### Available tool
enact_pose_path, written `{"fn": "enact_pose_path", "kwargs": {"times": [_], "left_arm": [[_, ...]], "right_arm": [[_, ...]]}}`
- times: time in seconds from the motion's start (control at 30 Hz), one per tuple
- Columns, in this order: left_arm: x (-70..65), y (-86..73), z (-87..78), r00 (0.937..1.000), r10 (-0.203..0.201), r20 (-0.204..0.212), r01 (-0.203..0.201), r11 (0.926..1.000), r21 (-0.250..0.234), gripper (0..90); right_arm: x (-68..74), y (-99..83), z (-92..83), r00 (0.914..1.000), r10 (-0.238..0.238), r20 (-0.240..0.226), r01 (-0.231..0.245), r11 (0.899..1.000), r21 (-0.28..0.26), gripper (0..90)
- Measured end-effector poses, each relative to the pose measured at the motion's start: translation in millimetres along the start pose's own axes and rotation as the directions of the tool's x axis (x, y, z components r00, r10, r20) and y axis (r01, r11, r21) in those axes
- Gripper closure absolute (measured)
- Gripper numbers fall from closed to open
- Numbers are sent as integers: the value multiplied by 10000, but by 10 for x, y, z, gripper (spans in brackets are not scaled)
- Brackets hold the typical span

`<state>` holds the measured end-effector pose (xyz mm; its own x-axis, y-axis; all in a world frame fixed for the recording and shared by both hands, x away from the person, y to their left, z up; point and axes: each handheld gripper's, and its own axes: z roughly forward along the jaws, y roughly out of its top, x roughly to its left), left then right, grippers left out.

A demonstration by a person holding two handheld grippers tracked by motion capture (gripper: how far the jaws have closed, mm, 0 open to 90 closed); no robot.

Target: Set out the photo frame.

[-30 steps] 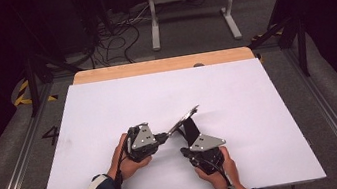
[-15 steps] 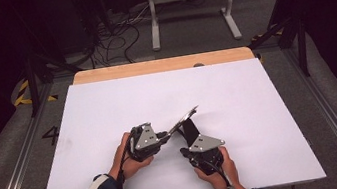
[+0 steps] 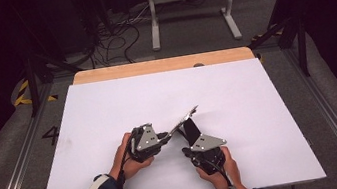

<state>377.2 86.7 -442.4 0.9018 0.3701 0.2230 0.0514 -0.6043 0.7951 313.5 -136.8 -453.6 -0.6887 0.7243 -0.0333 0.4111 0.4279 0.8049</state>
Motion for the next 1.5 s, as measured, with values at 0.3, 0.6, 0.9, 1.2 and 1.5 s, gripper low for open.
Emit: {"fn": "enact_pose_path", "kwargs": {"times": [0.3, 0.6, 0.9, 1.2, 1.5], "left_arm": [[-40, 26, 22, 10000, 56, -47, -56, 10000, -27, 800], [-77, 51, 68, 9997, -222, 70, 224, 9995, -202, 788], [-109, 81, 113, 9996, -254, 148, 258, 9992, -306, 777], [-127, 111, 152, 9992, -241, 315, 252, 9990, -356, 769], [-121, 112, 146, 9984, -277, 499, 300, 9985, -466, 761]], "right_arm": [[-76, -5, -29, 10000, 33, -9, -33, 9999, 122, 900], [-179, -29, -50, 10000, 61, 72, -62, 9999, 132, 900], [-278, -56, -79, 9998, 83, 204, -86, 9998, 163, 900], [-367, -88, -107, 9992, 167, 356, -172, 9998, 128, 900], [-433, -110, -111, 9986, 157, 501, -159, 9999, 41, 900]]}}
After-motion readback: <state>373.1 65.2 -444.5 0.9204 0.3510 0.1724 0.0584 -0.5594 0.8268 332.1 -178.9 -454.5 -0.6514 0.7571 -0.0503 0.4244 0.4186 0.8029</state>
